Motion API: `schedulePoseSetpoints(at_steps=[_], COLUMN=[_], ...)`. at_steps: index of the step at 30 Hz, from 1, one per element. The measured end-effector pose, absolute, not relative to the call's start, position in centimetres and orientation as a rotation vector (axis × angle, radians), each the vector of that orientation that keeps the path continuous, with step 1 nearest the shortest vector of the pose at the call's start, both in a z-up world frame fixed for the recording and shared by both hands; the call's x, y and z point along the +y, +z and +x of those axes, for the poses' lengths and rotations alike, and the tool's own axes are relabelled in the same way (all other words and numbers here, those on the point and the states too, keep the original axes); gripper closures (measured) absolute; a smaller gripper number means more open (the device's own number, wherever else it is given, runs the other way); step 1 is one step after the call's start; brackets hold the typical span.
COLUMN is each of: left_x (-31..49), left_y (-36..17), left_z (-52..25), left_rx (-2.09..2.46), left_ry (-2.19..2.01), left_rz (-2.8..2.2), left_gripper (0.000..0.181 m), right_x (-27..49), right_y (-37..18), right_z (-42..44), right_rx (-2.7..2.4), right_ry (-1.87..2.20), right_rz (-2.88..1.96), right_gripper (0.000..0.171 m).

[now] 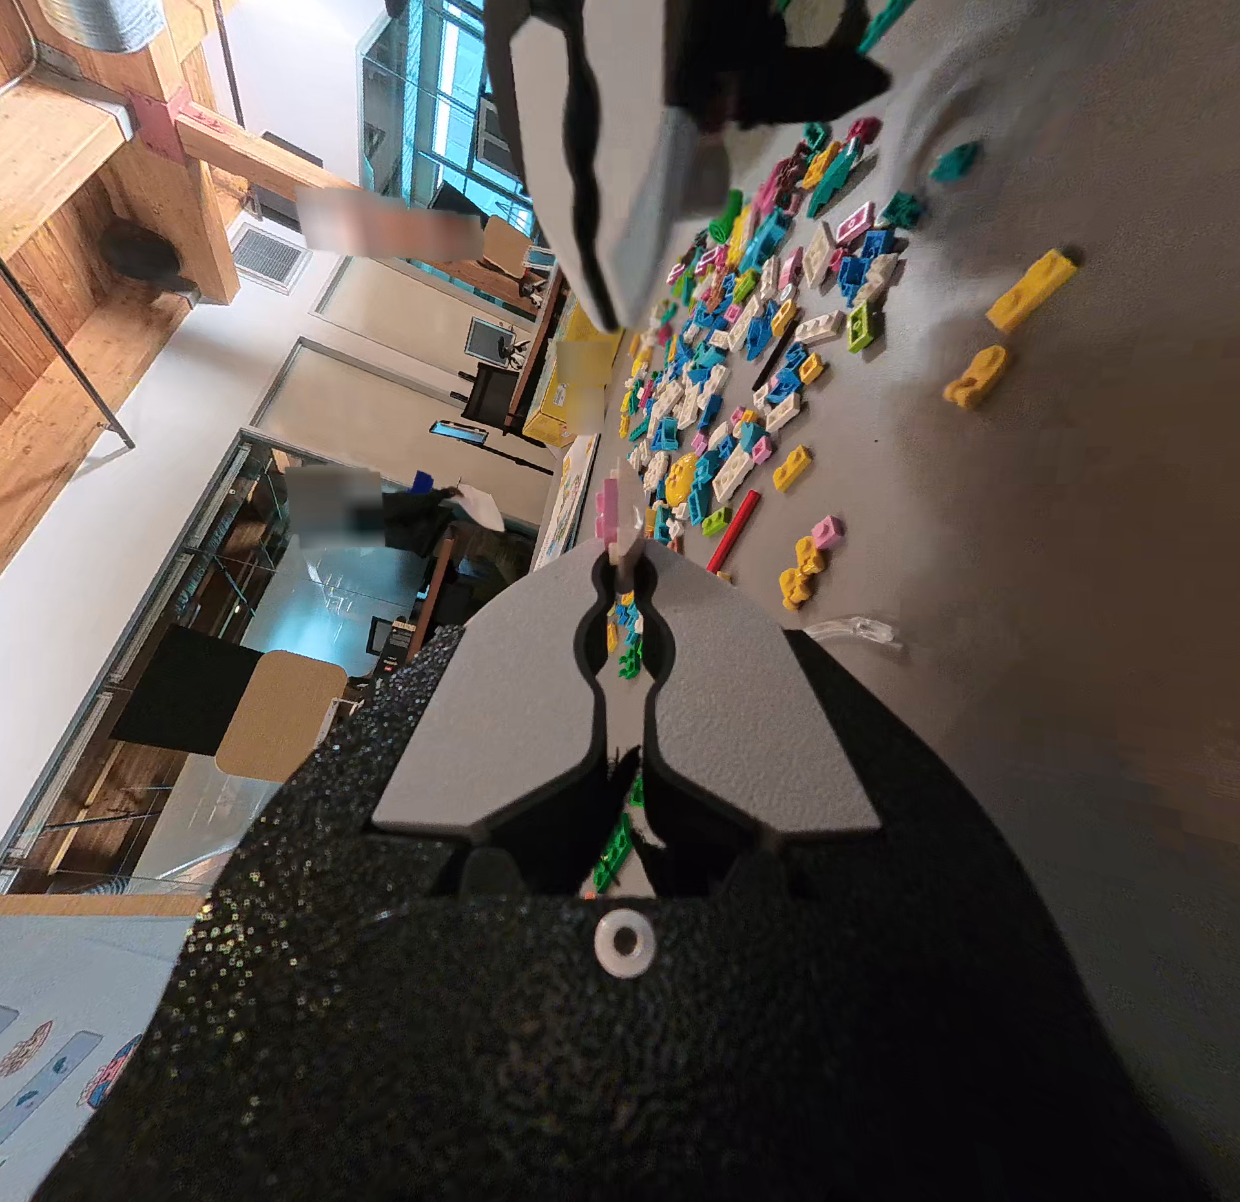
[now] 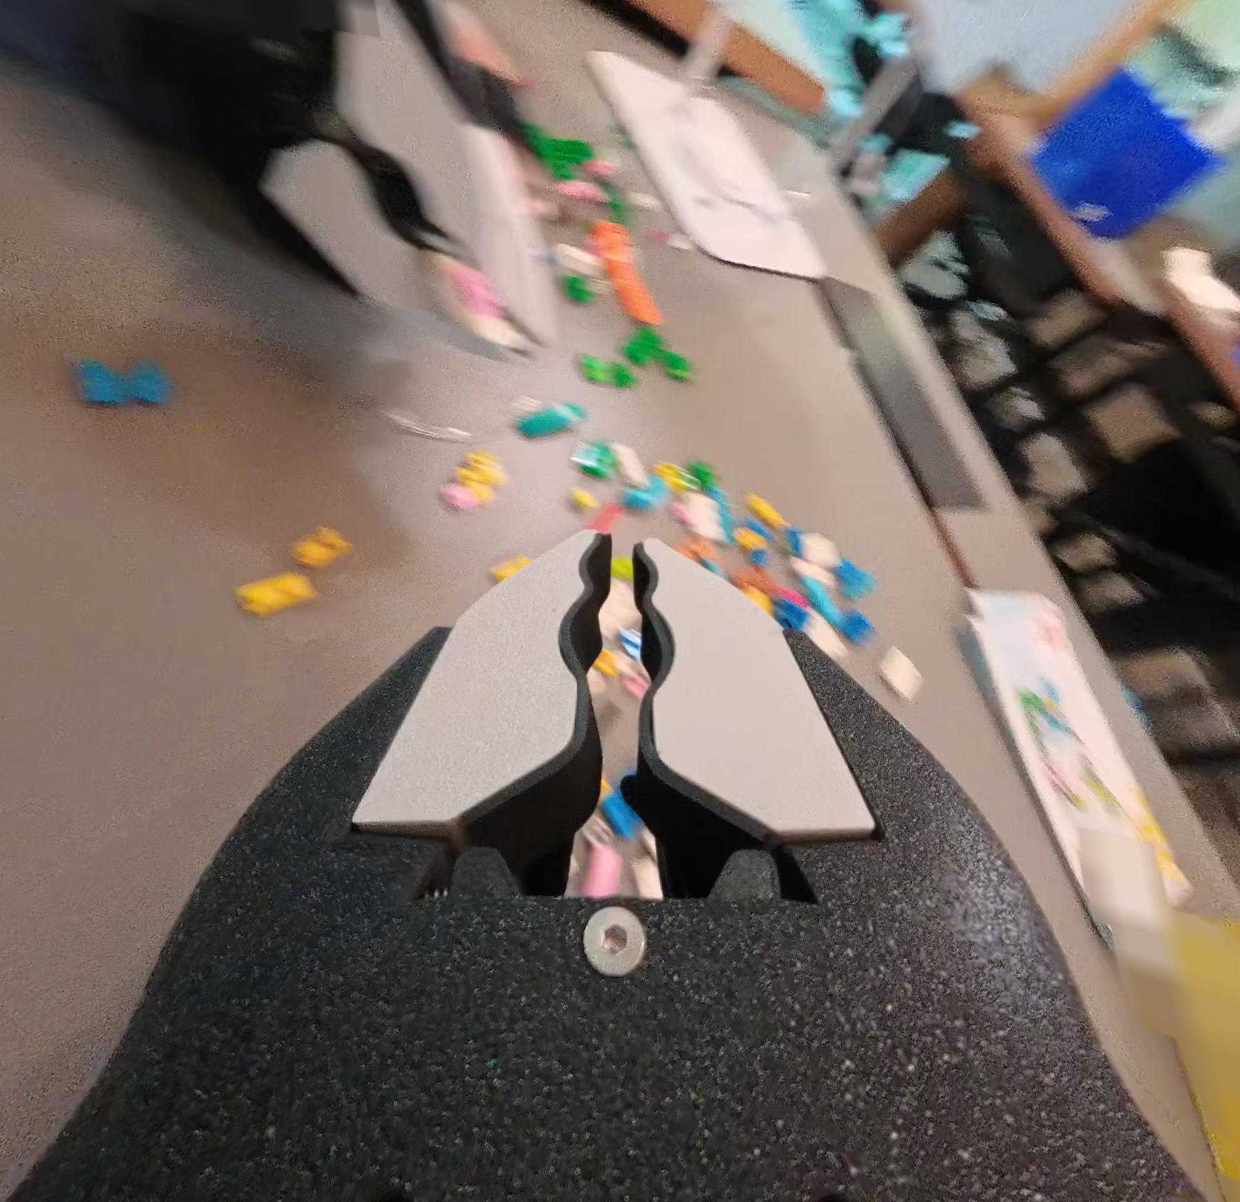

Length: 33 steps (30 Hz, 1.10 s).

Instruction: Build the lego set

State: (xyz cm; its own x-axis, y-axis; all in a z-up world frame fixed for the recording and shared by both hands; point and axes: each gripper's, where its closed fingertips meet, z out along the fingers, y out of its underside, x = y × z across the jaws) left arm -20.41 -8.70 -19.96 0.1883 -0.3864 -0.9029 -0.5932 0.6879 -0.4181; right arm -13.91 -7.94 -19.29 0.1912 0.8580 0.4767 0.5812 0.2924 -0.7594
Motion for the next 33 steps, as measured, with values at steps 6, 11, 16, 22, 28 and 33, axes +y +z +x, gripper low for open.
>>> schedulePoseSetpoints(at_steps=[6,11,16,22,28,33], left_x=[-8.7,-8.7,-8.8,-8.8,-8.8,-8.8], left_y=[-20.0,-20.1,-20.1,-20.2,-20.2,-20.1], left_z=[-20.4,-20.4,-20.3,-20.3,-20.3,-20.3], left_rx=[1.429,1.433,1.438,1.443,1.443,1.440], left_ry=[0.174,0.175,0.177,0.181,0.184,0.185], left_rz=[-0.874,-0.874,-0.872,-0.868,-0.864,-0.863], left_gripper=[0.177,0.177,0.177,0.177,0.177,0.177], right_x=[-0.4,1.8,2.5,3.0,3.3,3.0], right_y=[-16.6,-17.4,-19.8,-20.9,-20.4,-18.7], right_z=[-1.7,4.0,6.0,7.3,8.2,7.7], right_rx=[-0.980,-0.754,-0.726,-0.669,-0.584,-0.433], right_ry=[0.089,0.055,0.052,0.045,0.031,0.308], right_rz=[-1.551,-1.703,-1.842,-1.896,-1.884,-1.811], right_gripper=[0.166,0.166,0.166,0.168,0.171,0.171])
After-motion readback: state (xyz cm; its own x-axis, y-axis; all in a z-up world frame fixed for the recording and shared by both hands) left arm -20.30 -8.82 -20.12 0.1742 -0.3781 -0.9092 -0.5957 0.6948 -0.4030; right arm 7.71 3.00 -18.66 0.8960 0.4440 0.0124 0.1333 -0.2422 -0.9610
